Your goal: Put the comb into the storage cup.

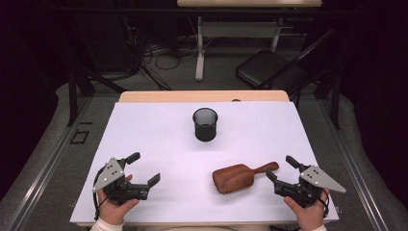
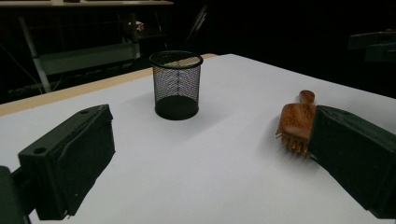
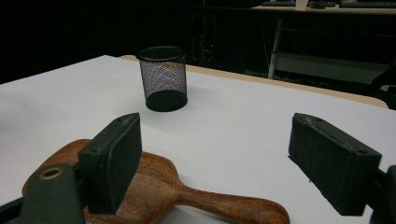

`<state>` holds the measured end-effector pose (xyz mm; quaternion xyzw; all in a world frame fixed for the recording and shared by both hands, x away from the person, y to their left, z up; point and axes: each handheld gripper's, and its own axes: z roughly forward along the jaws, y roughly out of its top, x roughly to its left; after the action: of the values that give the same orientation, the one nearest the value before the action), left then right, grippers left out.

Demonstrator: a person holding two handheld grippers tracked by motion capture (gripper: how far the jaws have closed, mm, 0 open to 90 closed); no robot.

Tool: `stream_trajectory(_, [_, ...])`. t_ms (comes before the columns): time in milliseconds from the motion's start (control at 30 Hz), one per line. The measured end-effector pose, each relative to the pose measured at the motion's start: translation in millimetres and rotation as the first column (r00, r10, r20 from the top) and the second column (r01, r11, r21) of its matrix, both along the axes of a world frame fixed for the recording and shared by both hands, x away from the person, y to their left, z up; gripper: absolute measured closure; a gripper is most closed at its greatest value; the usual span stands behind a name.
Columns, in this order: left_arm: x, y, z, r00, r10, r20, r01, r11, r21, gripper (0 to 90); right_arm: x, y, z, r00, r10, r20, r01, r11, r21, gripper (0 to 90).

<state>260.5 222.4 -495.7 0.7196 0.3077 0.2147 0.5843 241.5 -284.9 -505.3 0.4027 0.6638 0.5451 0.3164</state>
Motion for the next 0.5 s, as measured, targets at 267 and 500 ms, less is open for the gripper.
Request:
stream_trajectory(267, [-0.3, -0.1, -1.8, 0.9999, -0.002, -0.015, 0.002, 1.0, 0.001, 0.7, 5.7, 2.4, -4.8, 0.9994, -0.001, -0.034, -0.001, 0.9996, -0.029, 20.3])
stream_trajectory(500, [0.7, -0.8, -4.7, 0.9996, 0.001, -0.029, 0.0, 0.9999, 0.015, 0.7, 9.9, 2.2, -6.1, 0.9991, -0.013, -0.041, 0.011, 0.9987, -0.05, 30.2])
